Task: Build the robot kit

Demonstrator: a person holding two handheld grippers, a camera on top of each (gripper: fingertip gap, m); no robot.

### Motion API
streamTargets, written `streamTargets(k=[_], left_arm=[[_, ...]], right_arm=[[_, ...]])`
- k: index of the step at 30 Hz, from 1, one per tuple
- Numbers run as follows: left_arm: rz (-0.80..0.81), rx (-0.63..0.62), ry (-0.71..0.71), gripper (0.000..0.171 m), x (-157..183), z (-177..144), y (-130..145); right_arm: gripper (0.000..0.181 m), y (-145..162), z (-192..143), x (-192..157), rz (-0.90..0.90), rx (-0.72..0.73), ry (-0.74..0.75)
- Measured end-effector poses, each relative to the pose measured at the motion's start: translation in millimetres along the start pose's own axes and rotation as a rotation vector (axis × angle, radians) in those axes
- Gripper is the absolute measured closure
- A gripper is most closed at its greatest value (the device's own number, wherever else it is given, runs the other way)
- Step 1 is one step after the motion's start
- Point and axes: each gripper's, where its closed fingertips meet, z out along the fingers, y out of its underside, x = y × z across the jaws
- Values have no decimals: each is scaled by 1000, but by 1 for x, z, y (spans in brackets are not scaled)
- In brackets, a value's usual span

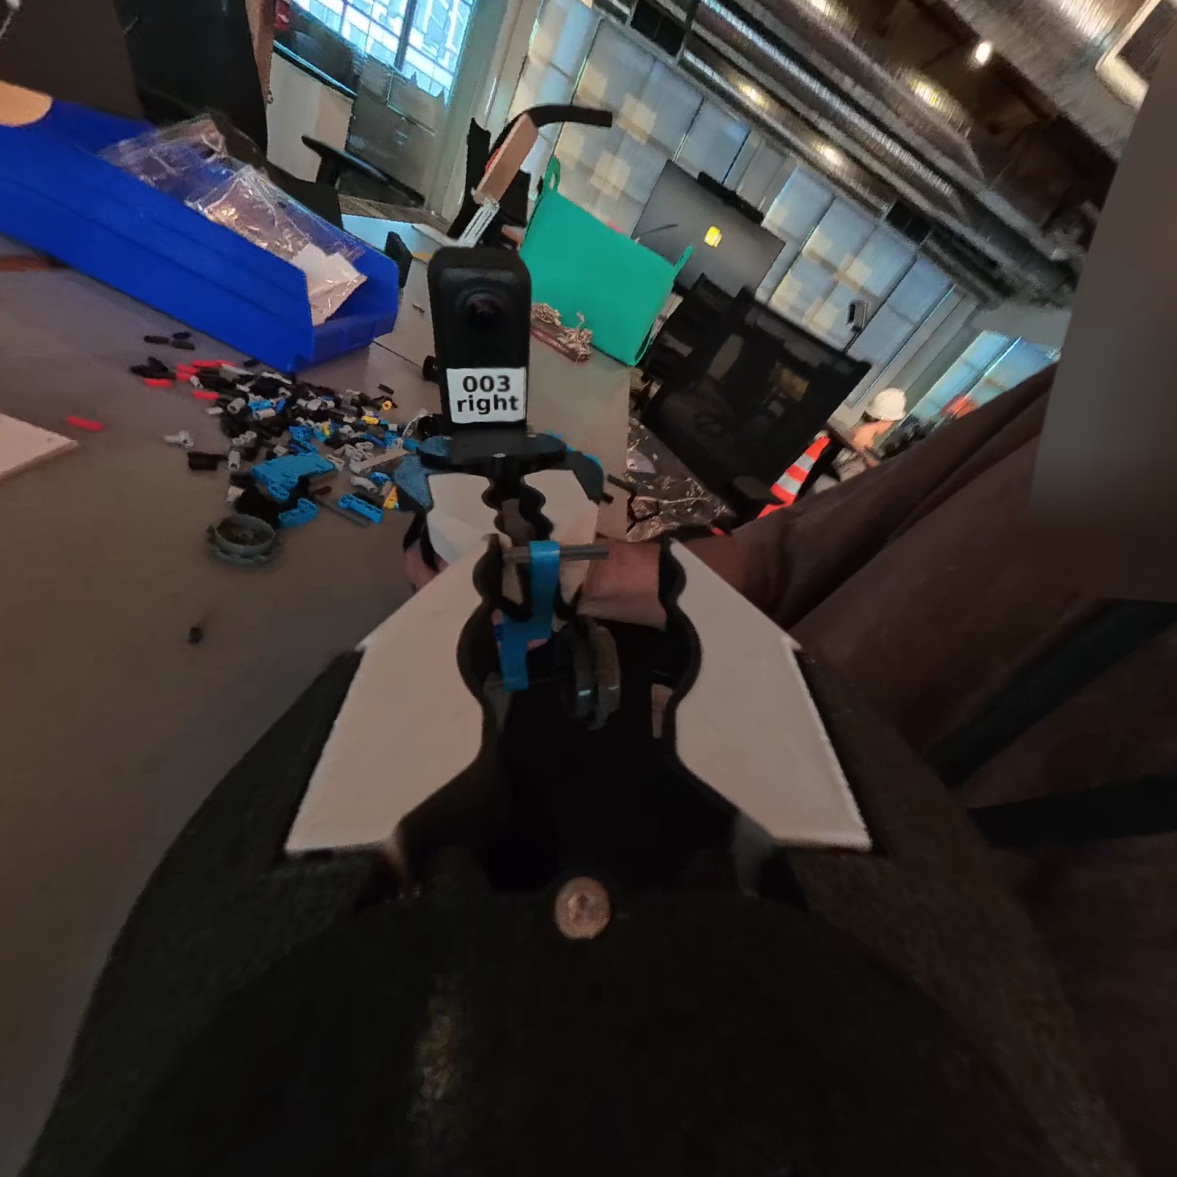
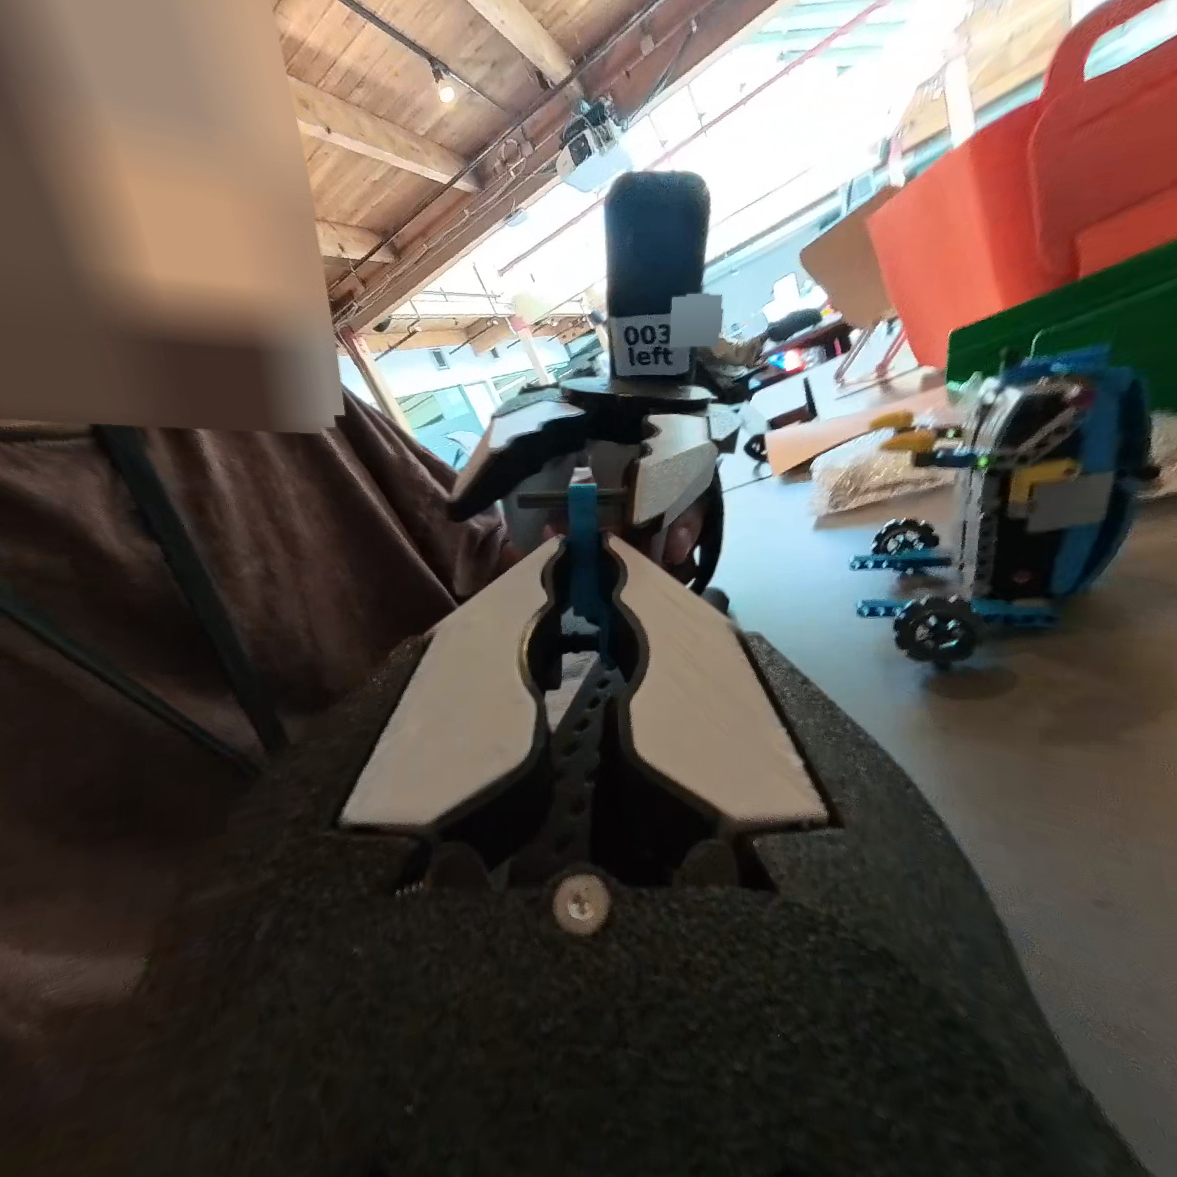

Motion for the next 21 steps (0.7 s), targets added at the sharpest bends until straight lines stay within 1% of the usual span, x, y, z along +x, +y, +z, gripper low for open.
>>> streamTargets(k=[2, 4, 5, 6, 7, 9, 12, 14, 17, 19, 21], left_arm=[[80, -47, -28, 114, 8, 5, -3], [189, -114, -81, 112, 14, 10, -3], [251, -147, -106, 113, 18, 12, -4], [311, -168, -120, 118, 25, 14, -6], [357, -183, -129, 116, 32, 17, -9], [416, -225, -145, 118, 43, 23, -12], [477, -265, -152, 118, 61, 31, -14], [476, -252, -140, 123, 72, 33, -18], [402, -170, -142, 123, 79, 29, -30], [272, -118, -99, 123, 81, 26, -32], [85, -73, -9, 120, 83, 27, -29]], right_arm=[[175, -6, -2, -3, -50, 17, 10], [175, -12, -3, -9, -87, 45, -9], [175, -15, -3, -12, -113, 68, -21], [174, -19, -4, -18, -126, 94, -44], [175, -23, -4, -24, -115, 124, -74], [175, -30, -7, -41, -74, 164, -175], [175, -35, -9, -61, -109, 198, -238], [175, -40, -12, -76, -137, 236, -290], [175, -54, -24, -94, -202, 333, -349], [175, -58, -31, -103, -191, 363, -403], [175, -60, -35, -108, -186, 386, -429]])
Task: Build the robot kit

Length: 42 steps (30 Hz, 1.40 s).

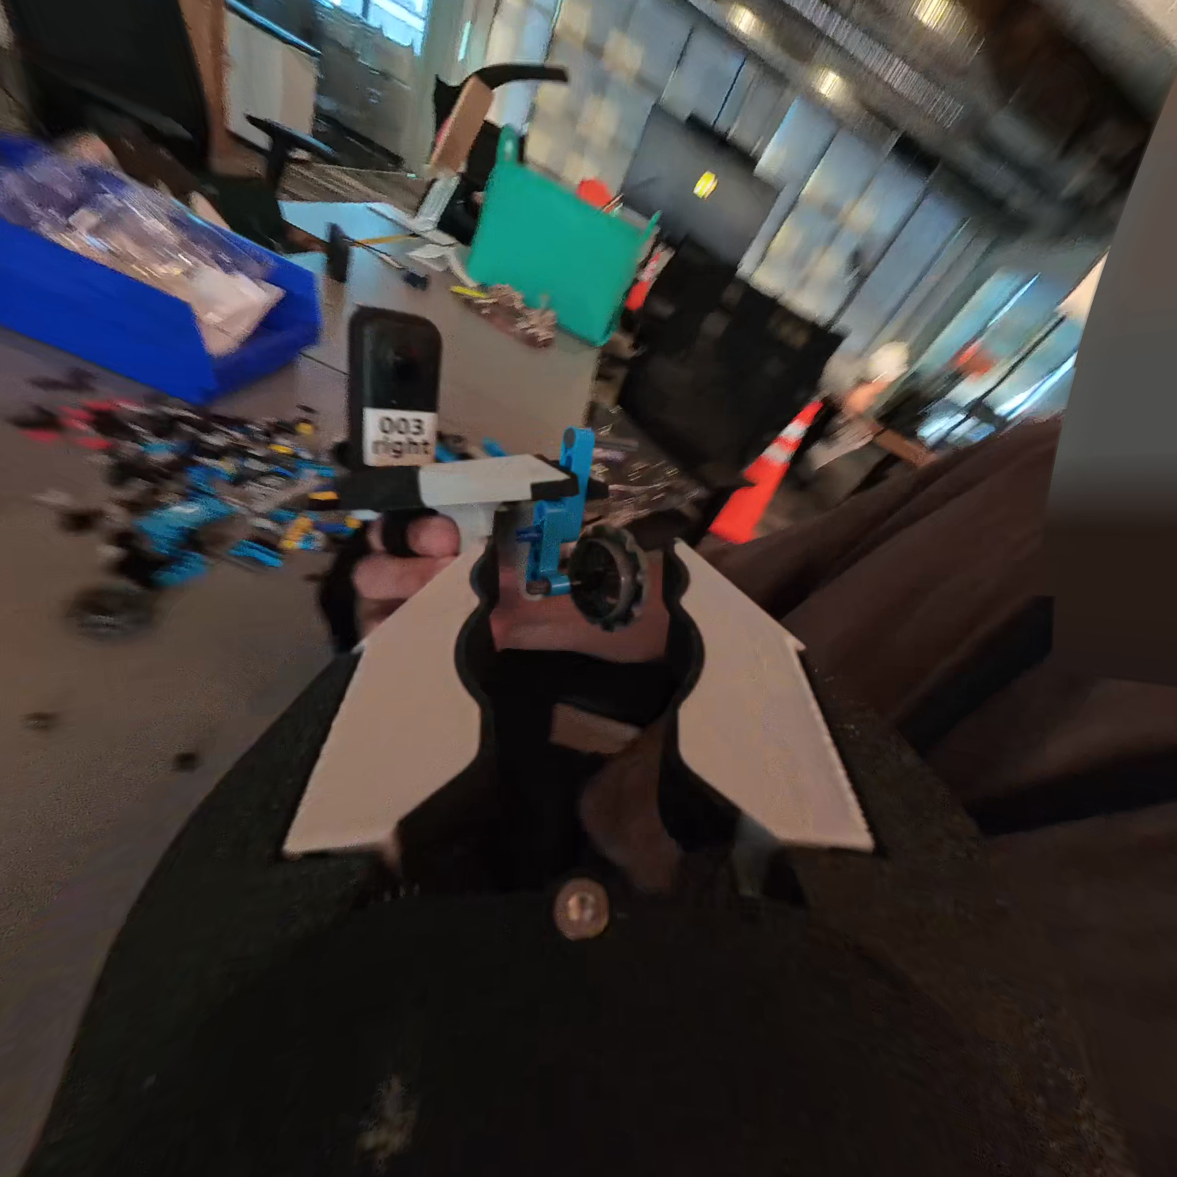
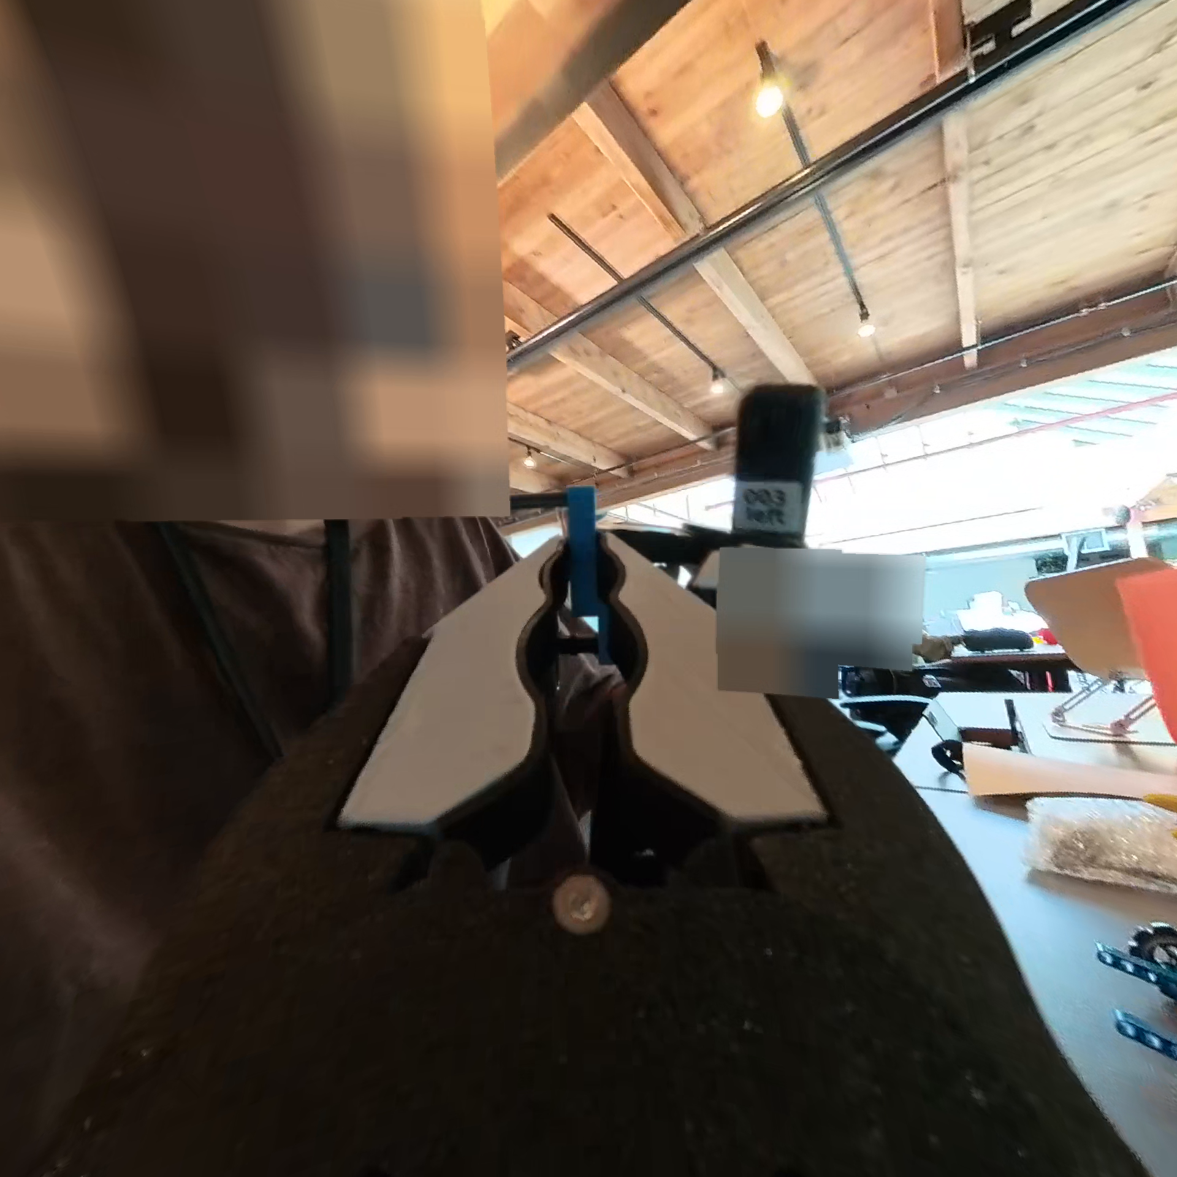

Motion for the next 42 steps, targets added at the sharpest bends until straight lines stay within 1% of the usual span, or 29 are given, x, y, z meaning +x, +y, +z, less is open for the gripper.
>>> streamTargets(k=[2, 3, 6, 9, 10, 12, 14, 15, 16, 18, 20, 21, 22, 24, 25, 27, 29, 31, 33, 36, 38, 39, 41, 42], left_arm=[[-157, 48, 80, 121, 0, 3, 1], [-202, 62, 93, 121, -2, 5, 3], [-219, 63, 96, 121, -4, 10, 10], [-285, 37, 231, 123, 12, 17, 19], [-302, 44, 251, 123, 12, 21, 20], [-331, 65, 312, 133, 14, 24, 22], [-362, 90, 389, 151, 19, 24, 21], [-361, 97, 399, 160, 18, 23, 22], [-351, 105, 400, 162, 17, 22, 23], [-329, 140, 365, 165, 10, 17, 22], [-296, 167, 282, 165, -4, 11, 23], [-269, 183, 233, 165, -12, 6, 23], [-237, 207, 179, 165, -20, 2, 22], [-177, 254, 62, 165, -37, -9, 21], [-143, 264, -5, 165, -46, -13, 21], [-96, 269, -82, 165, -56, -19, 24], [-75, 262, -115, 165, -60, -20, 28], [-38, 251, -168, 165, -65, -20, 32], [-13, 223, -191, 165, -66, -18, 37], [51, 183, -283, 164, -73, -19, 43], [106, 142, -302, 152, -73, -21, 48], [116, 138, -293, 150, -72, -24, 47], [89, 171, -198, 150, -62, -31, 40], [52, 185, -136, 144, -58, -35, 36]], right_arm=[[175, 0, 0, -2, 11, 2, -14], [175, 1, 1, -2, 10, 0, -14], [175, 4, 2, -8, 38, -11, -53], [175, 6, 4, -16, 77, -4, -114], [175, 7, 4, -18, 94, -5, -134], [174, 11, 6, -21, 127, -17, -170], [174, 17, 7, -21, 140, -46, -173], [174, 19, 8, -20, 135, -54, -163], [174, 19, 7, -19, 139, -58, -157], [173, 20, 4, -11, 141, -72, -107], [171, 21, -2, 6, 128, -92, 5], [169, 22, -5, 13, 118, -103, 57], [163, 24, -7, 21, 114, -113, 109], [160, 31, -13, 39, 116, -151, 226], [161, 33, -17, 48, 122, -148, 280], [159, 35, -19, 55, 154, -127, 301], [157, 36, -20, 60, 184, -123, 312], [163, 38, -23, 66, 168, -127, 344], [176, 42, -26, 69, 142, -160, 382], [176, 47, -32, 75, 123, -209, 432], [175, 49, -34, 77, 126, -223, 447], [176, 49, -35, 77, 123, -227, 448], [175, 46, -34, 73, 108, -228, 426], [175, 46, -32, 70, 108, -235, 408]])
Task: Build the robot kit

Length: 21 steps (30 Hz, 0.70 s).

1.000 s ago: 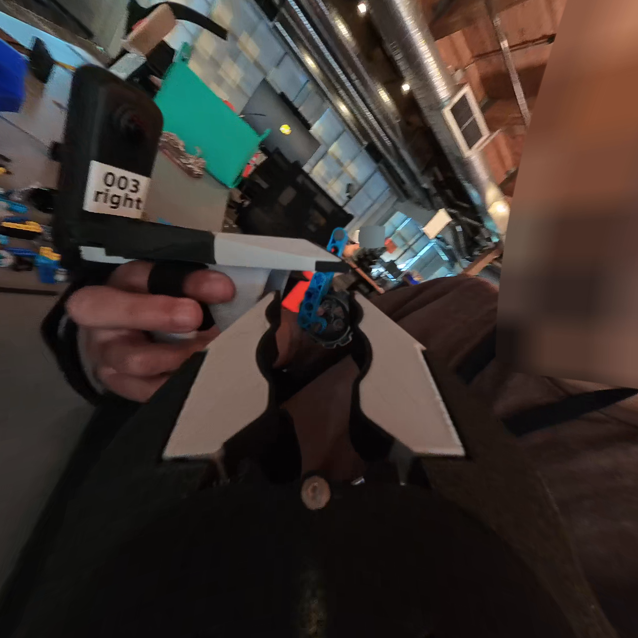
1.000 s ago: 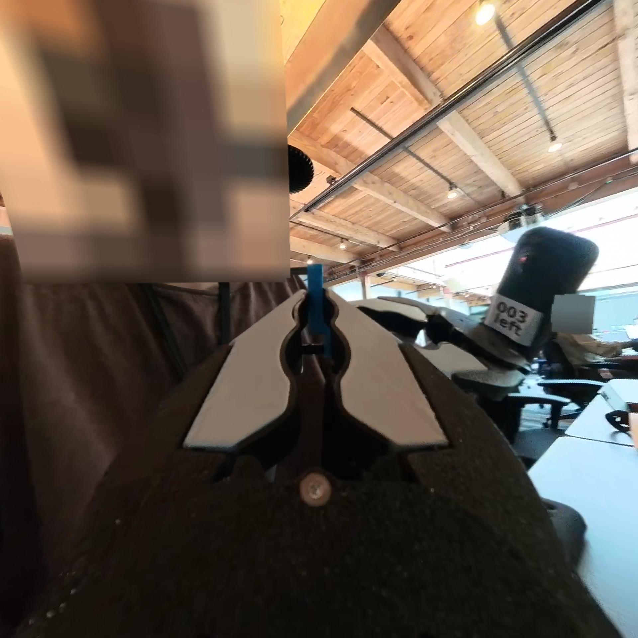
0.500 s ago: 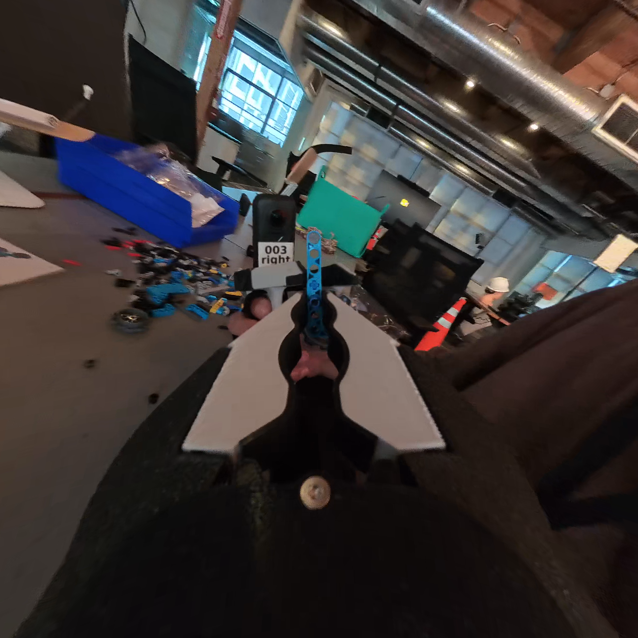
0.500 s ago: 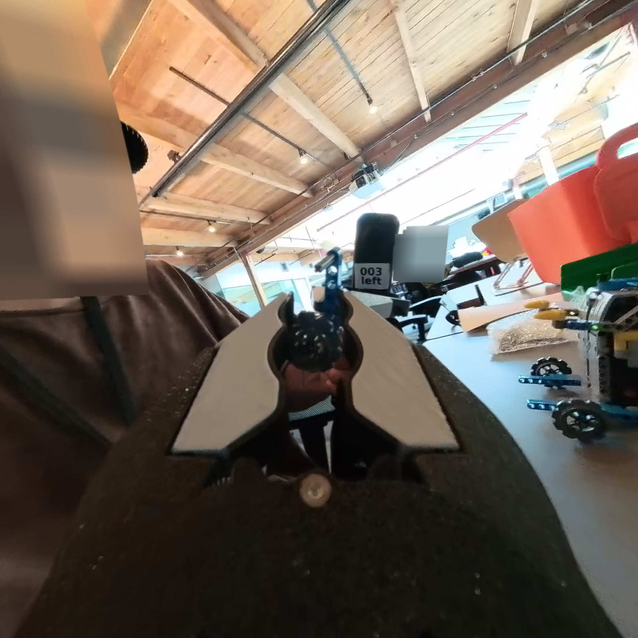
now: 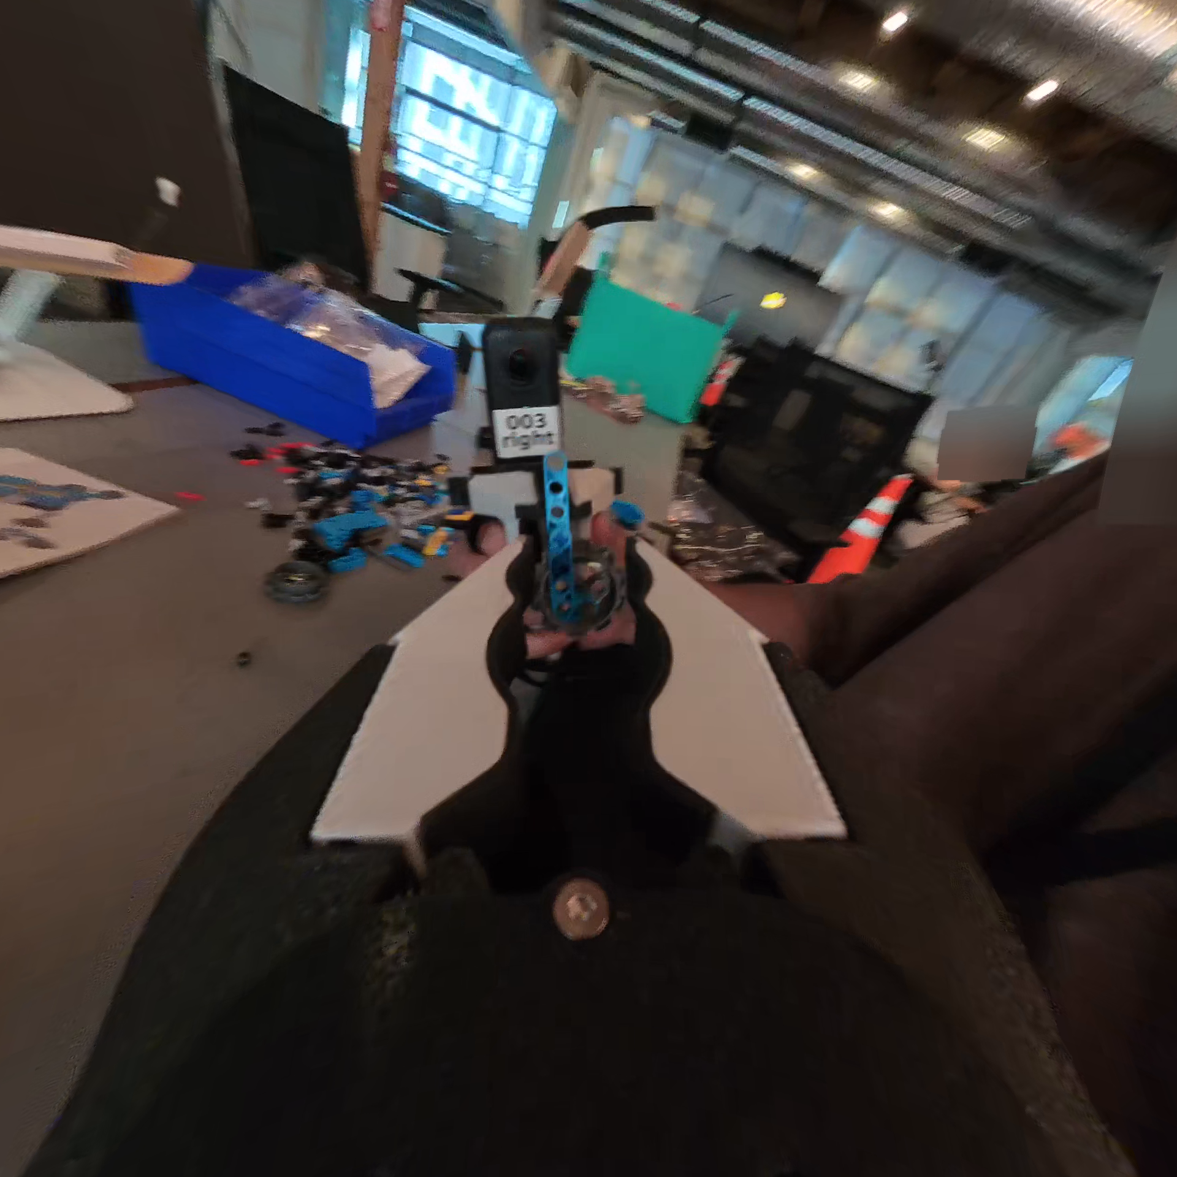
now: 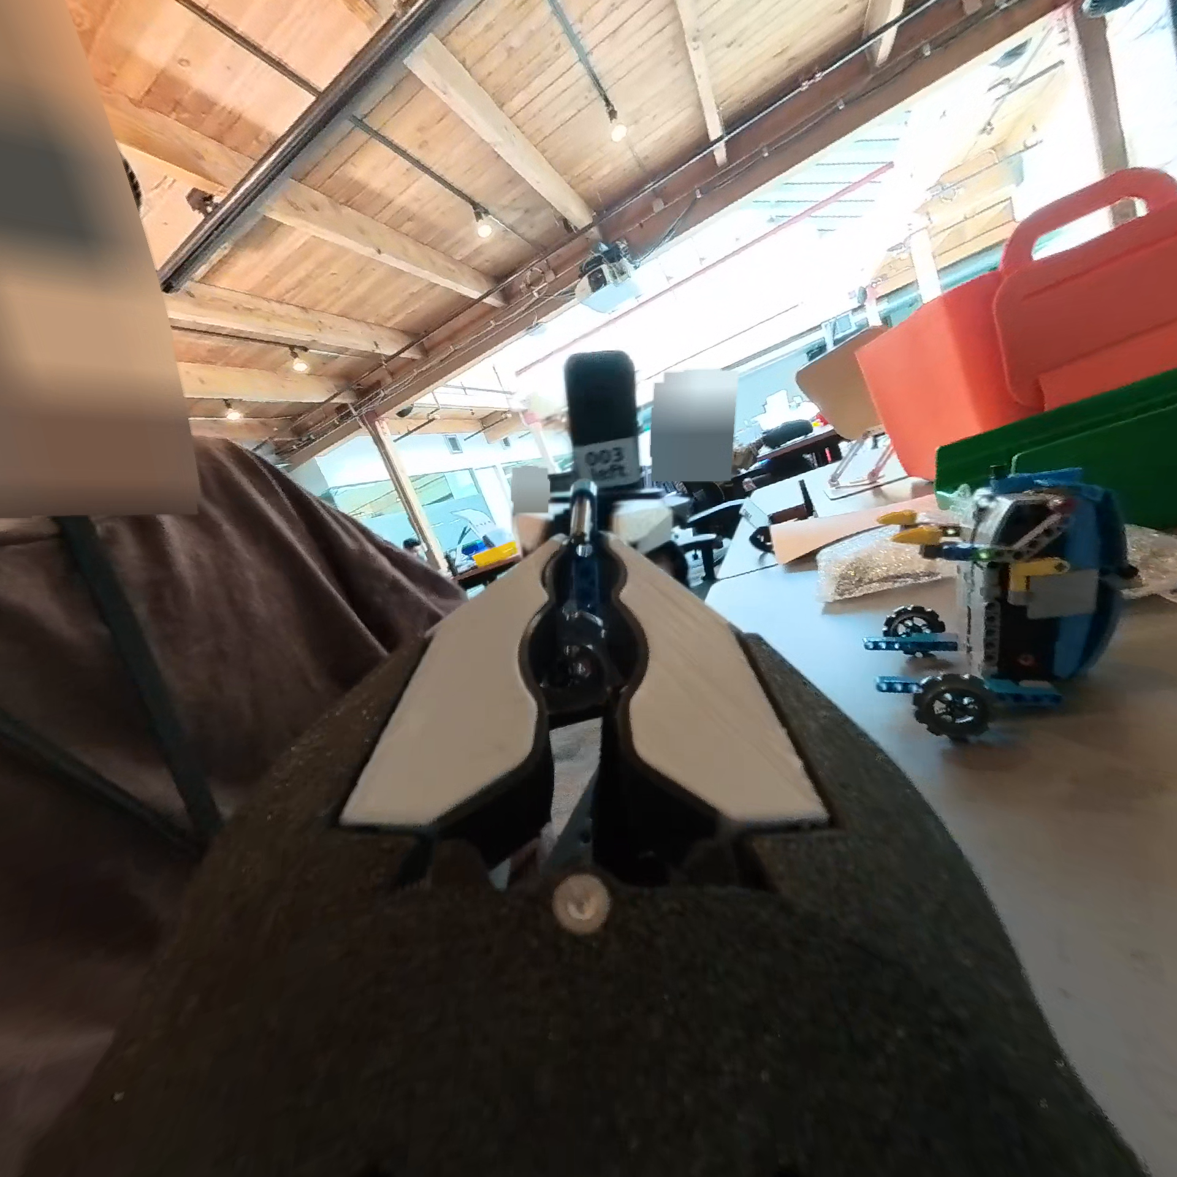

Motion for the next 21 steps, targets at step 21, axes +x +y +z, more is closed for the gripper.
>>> streamTargets(k=[21], left_arm=[[310, -220, -512, 133, -48, -14, 39]], right_arm=[[175, 34, 6, 51, 45, -96, 348]])
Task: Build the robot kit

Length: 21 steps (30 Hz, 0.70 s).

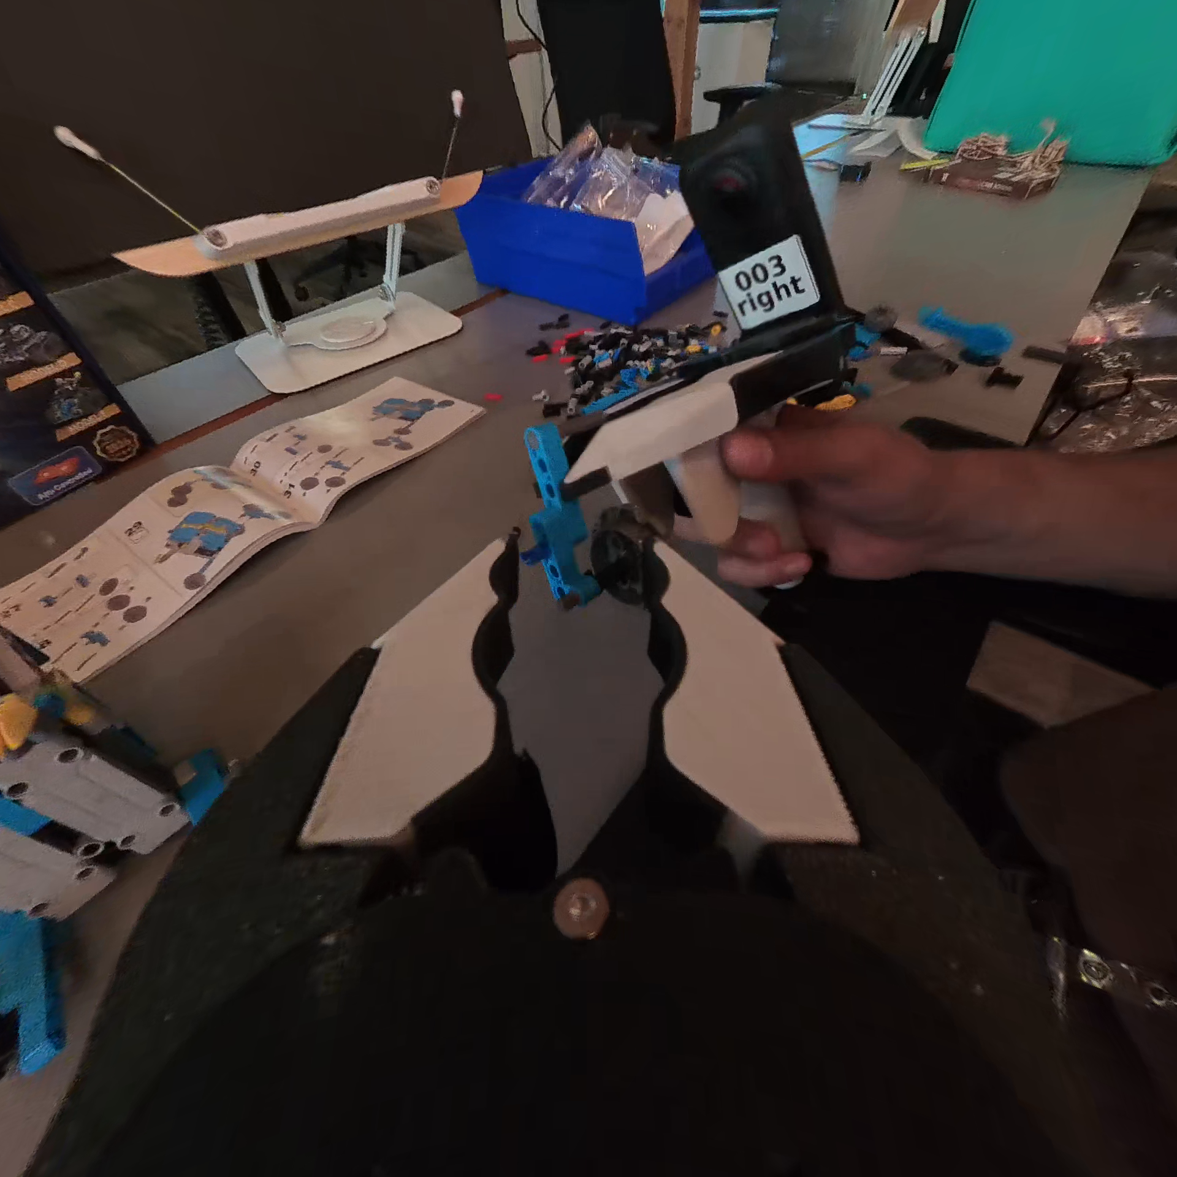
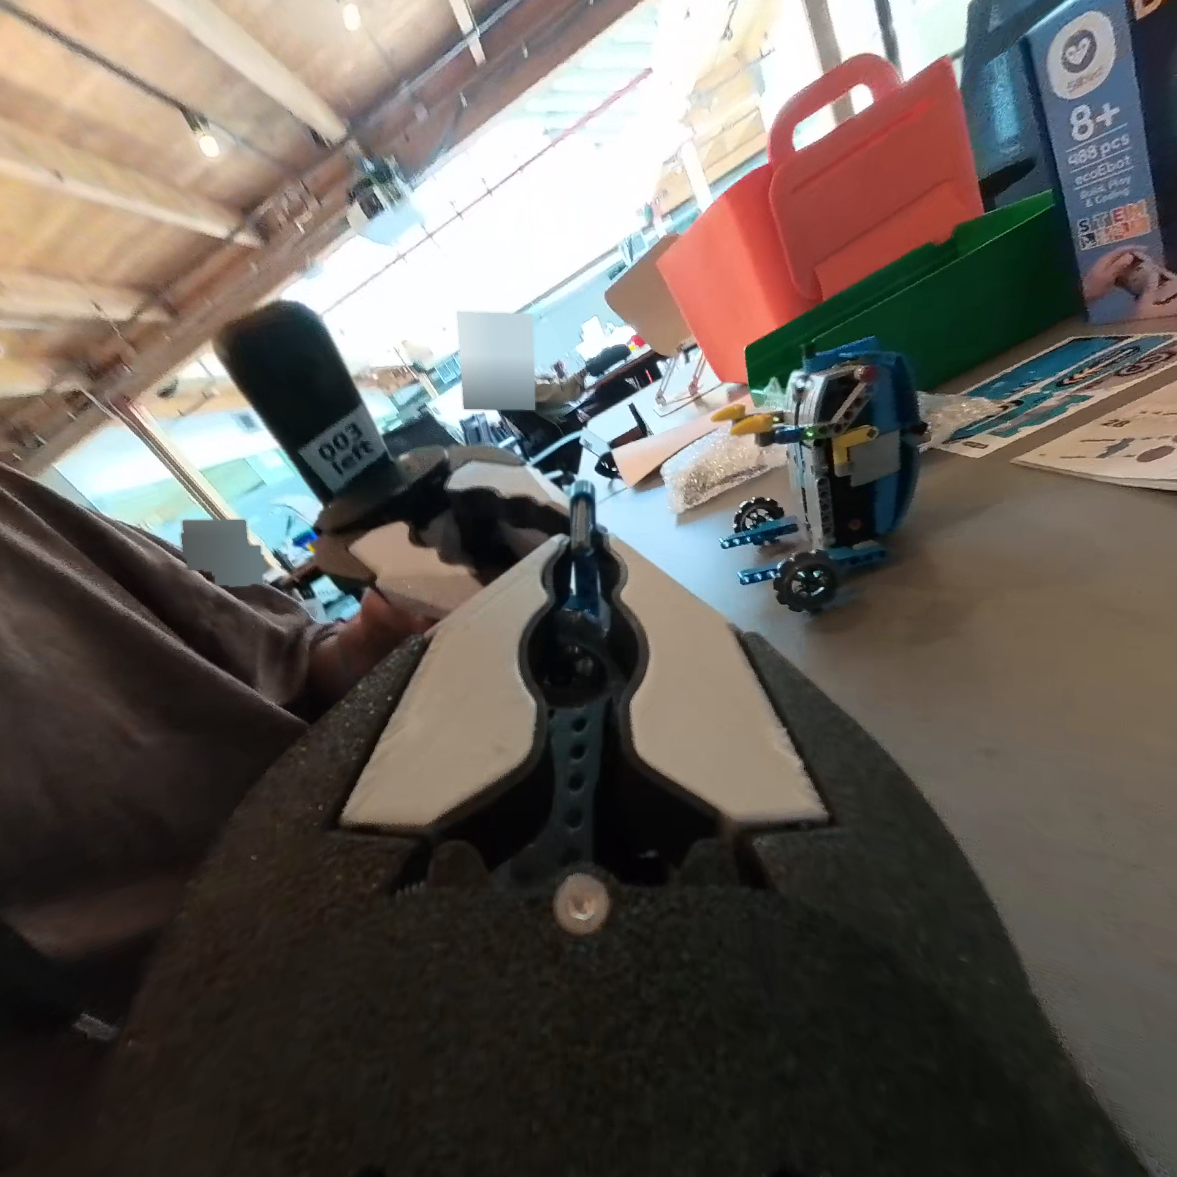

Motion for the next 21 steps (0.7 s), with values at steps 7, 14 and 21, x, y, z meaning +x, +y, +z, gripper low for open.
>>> streamTargets(k=[7, 14, 21], left_arm=[[117, -13, -81, 138, -2, 4, -6], [-35, -5, 21, 156, -3, 5, -5], [41, -32, -6, 157, -2, 5, 0]], right_arm=[[175, 5, 6, -3, -64, -23, 33], [174, 4, 7, -11, -20, 0, -34], [174, 9, 5, -9, -24, -62, -36]])
